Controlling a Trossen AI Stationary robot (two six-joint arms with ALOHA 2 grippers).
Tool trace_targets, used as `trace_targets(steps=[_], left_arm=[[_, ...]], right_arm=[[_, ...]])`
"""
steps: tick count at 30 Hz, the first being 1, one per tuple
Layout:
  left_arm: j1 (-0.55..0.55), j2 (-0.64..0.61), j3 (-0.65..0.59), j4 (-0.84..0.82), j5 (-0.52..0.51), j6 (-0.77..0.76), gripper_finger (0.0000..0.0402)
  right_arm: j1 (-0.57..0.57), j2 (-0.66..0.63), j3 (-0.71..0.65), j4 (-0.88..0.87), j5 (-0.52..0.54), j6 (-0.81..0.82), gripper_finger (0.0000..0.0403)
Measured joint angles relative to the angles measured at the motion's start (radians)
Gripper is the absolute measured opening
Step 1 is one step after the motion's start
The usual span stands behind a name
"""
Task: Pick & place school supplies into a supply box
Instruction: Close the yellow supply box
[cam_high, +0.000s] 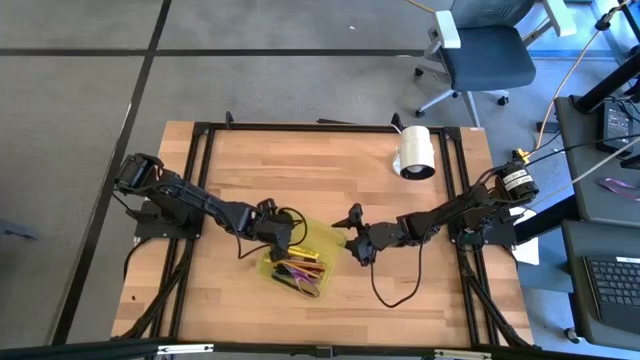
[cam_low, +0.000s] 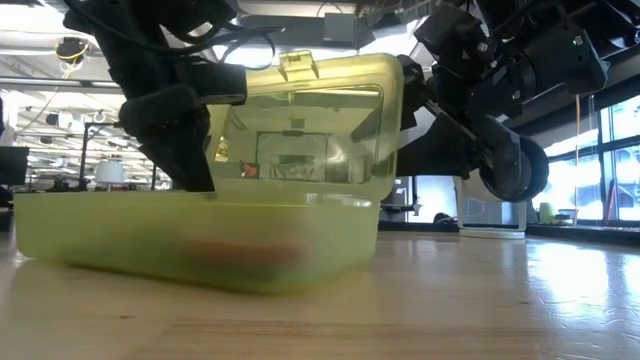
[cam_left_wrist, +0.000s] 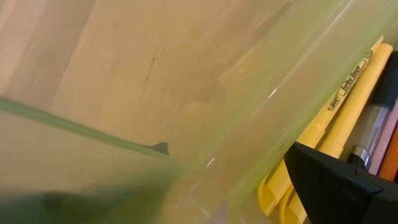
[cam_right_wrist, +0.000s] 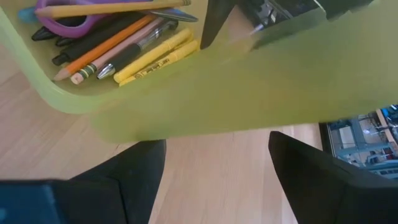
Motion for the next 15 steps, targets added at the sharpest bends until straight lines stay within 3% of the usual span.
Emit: trace_targets(steps=[4, 8, 15], left_arm=[[0.001, 0.0, 0.0, 0.007, 0.029, -0.015, 0.031], [0.016, 0.0, 0.0, 0.065, 0.144, -0.069, 0.031], [-0.001, 0.0, 0.0, 0.164, 0.269, 0.088, 0.031]], right_arm=[[0.0, 0.0, 0.0, -0.002, 0.0, 0.005, 0.0288], [0.0, 0.0, 0.0, -0.007, -0.006, 0.007, 0.0288], [0.0, 0.0, 0.0, -0.008, -0.007, 0.007, 0.0288]])
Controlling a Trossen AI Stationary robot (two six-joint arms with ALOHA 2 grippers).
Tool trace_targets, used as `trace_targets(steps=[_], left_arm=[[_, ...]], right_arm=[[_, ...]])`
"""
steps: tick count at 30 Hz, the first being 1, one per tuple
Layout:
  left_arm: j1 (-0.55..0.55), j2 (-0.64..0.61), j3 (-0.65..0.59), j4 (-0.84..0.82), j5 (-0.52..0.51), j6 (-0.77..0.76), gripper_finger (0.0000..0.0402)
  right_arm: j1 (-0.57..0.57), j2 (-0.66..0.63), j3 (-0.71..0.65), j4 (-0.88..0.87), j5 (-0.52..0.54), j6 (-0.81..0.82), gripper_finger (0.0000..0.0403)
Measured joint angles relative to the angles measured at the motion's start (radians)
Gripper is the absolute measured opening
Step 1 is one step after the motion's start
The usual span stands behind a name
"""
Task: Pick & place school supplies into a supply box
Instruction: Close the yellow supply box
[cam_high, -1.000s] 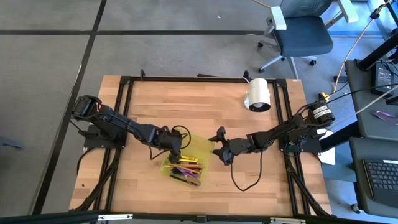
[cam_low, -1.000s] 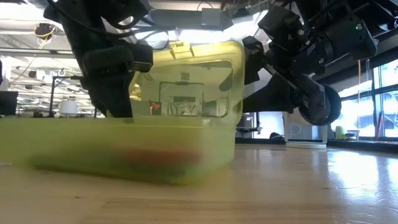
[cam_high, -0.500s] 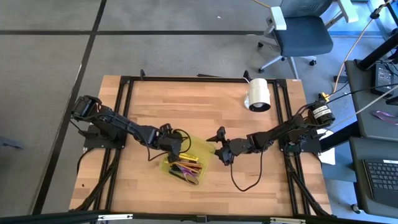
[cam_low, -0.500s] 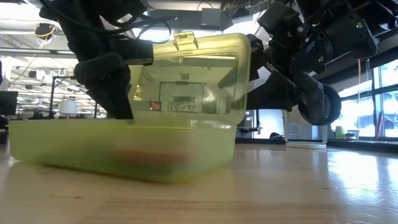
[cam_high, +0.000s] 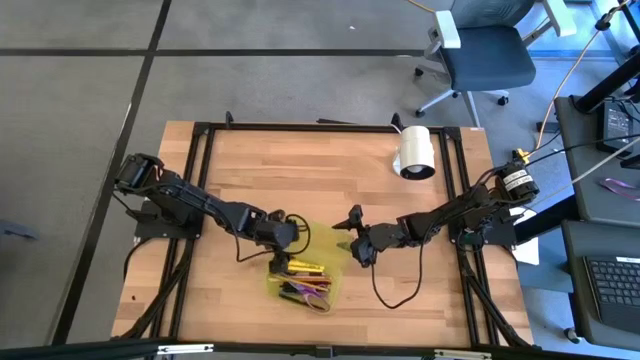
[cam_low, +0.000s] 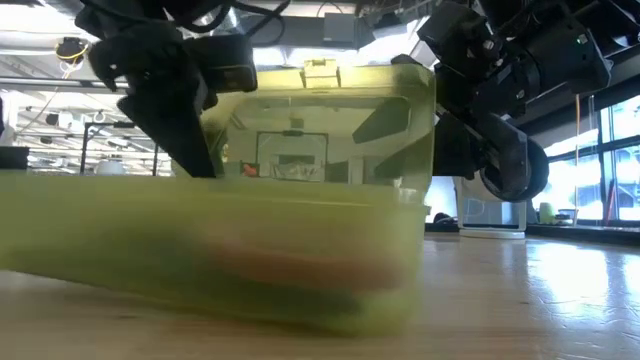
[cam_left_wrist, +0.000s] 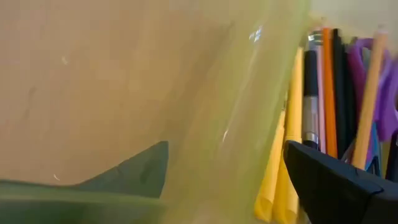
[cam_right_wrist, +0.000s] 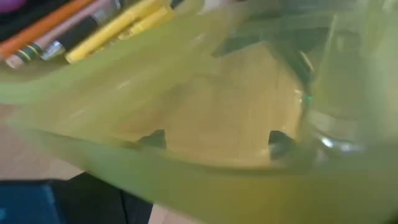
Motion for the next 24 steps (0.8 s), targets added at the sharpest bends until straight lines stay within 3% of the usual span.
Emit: trace_targets(steps=[8, 15, 24], left_arm=[[0.001, 0.0, 0.0, 0.061, 0.122, 0.164, 0.031], [0.026, 0.0, -0.014, 0.081, 0.138, 0.247, 0.031], [0.049, 0.0, -0.024, 0.127, 0.234, 0.332, 0.0311]], right_arm=[[-0.001, 0.0, 0.0, 0.0, 0.0, 0.0, 0.0288], [-0.002, -0.001, 0.0, -0.001, 0.001, 0.0, 0.0288], [0.0, -0.001, 0.0, -0.002, -0.003, 0.0, 0.0288]])
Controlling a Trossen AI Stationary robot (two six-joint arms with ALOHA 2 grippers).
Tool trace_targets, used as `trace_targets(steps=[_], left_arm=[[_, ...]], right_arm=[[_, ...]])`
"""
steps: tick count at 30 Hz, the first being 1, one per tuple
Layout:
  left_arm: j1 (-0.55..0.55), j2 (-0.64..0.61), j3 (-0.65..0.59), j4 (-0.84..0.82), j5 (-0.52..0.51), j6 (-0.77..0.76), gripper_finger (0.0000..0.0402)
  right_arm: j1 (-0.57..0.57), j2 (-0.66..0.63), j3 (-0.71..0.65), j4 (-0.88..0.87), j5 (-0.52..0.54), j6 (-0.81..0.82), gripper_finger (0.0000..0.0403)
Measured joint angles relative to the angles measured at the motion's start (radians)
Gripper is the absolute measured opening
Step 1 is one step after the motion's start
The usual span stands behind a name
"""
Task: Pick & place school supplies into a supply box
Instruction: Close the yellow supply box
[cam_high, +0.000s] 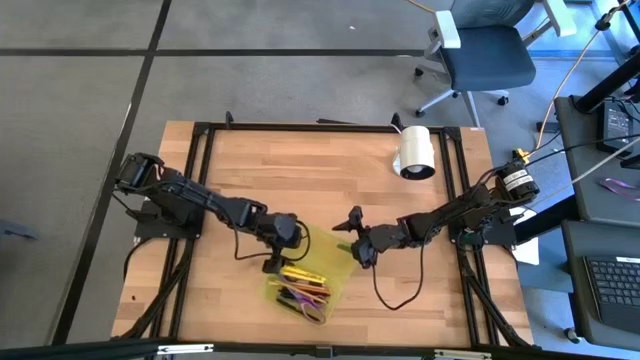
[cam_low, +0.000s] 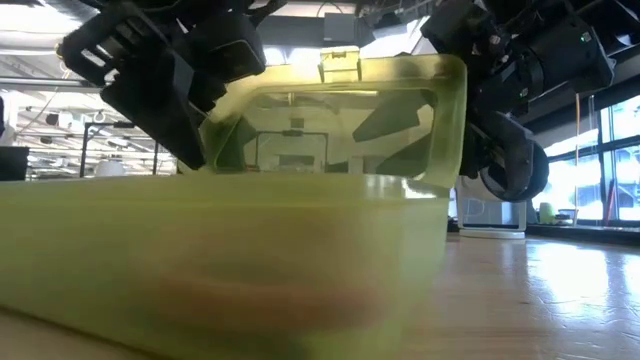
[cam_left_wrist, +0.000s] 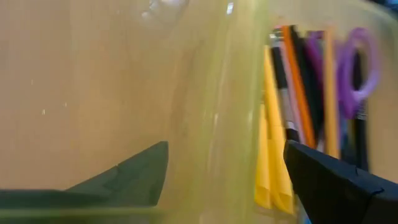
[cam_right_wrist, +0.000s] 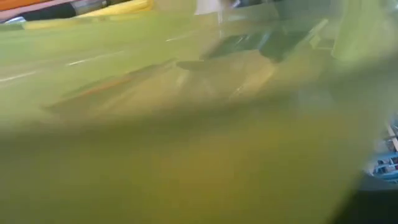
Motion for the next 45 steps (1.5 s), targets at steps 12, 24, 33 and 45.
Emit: trace_targets(steps=[12, 24, 33, 45], left_arm=[[0.046, 0.0, -0.001, -0.051, 0.221, 0.24, 0.0312], [0.197, -0.002, 0.002, -0.19, 0.337, 0.367, 0.031], [0.244, -0.002, 0.002, -0.216, 0.296, 0.344, 0.031], [0.274, -0.002, 0.002, -0.201, 0.278, 0.226, 0.031]], right_arm=[[0.0, 0.0, 0.0, 0.002, 0.002, 0.0, 0.0288], [-0.003, 0.001, 0.0, 0.0, 0.023, 0.002, 0.0288], [-0.005, -0.015, 0.0, -0.013, 0.144, 0.295, 0.0288], [-0.001, -0.29, 0.0, -0.495, -0.018, 1.18, 0.0288]])
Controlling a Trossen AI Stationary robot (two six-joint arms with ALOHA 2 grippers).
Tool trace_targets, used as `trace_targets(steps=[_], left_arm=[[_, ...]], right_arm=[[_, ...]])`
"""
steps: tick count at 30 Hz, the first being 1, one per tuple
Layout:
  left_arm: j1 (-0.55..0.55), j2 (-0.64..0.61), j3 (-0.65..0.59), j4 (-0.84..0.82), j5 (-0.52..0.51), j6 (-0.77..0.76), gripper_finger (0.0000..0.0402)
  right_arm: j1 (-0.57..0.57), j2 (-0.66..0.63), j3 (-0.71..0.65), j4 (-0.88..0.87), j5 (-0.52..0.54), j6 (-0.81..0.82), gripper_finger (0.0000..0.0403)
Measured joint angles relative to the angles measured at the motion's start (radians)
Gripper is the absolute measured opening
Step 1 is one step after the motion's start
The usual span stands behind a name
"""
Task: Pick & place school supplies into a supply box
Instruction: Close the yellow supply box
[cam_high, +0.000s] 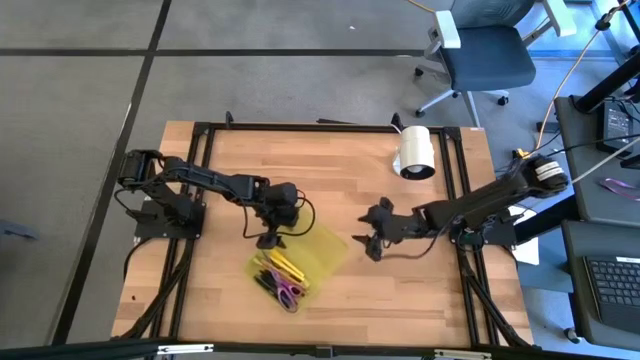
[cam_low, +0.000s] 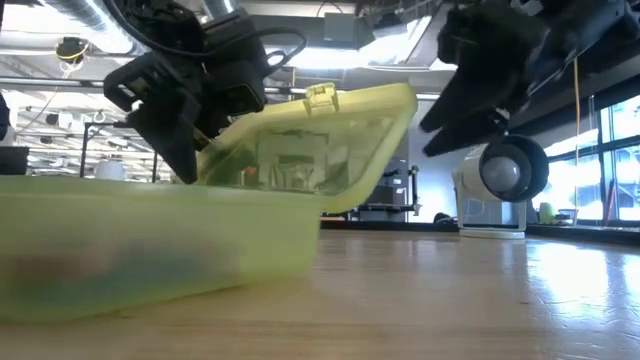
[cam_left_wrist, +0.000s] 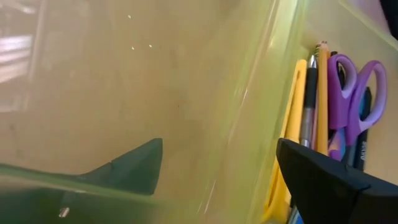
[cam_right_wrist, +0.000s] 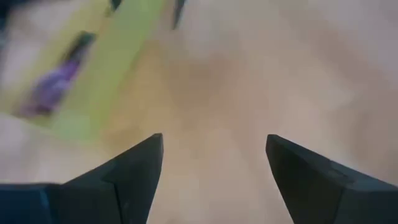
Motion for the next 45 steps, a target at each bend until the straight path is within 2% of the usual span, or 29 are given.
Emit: trace_targets(steps=[2, 4, 7, 11, 16, 18, 22, 27, 34, 45], left_arm=[[0.0, 0.0, 0.0, 0.019, -0.031, -0.008, 0.0309], [0.0, 0.0, 0.0, 0.035, -0.057, -0.021, 0.0309], [0.0, 0.0, 0.0, 0.053, -0.071, -0.039, 0.031], [0.0, 0.0, 0.0, 0.086, -0.108, -0.065, 0.0312], [-0.001, 0.0, 0.0, 0.168, -0.124, -0.135, 0.0312], [-0.003, 0.0, 0.0, 0.191, -0.141, -0.166, 0.0312], [-0.008, 0.001, 0.0, 0.206, -0.203, -0.202, 0.0312], [-0.009, 0.001, -0.001, 0.248, -0.225, -0.251, 0.0312], [-0.008, 0.002, -0.001, 0.266, -0.286, -0.298, 0.0312], [-0.024, 0.094, -0.001, 0.291, -0.278, -0.331, 0.0312]], right_arm=[[0.013, -0.029, 0.0, -0.027, -0.056, 0.094, 0.0288], [0.04, -0.053, 0.0, -0.028, -0.078, 0.117, 0.0288], [0.088, -0.077, 0.0, -0.021, -0.075, 0.159, 0.0288], [0.131, -0.072, -0.036, 0.03, -0.065, 0.314, 0.0288], [0.186, -0.057, -0.231, 0.447, 0.097, 0.414, 0.0288], [0.197, -0.049, -0.294, 0.542, 0.127, 0.418, 0.0288], [0.205, -0.025, -0.354, 0.634, 0.223, 0.418, 0.0288], [0.167, 0.015, -0.362, 0.615, 0.269, 0.439, 0.0288], [0.114, 0.056, -0.362, 0.679, 0.209, 0.41, 0.0288], [0.114, 0.056, -0.361, 0.717, 0.129, 0.384, 0.0288]])
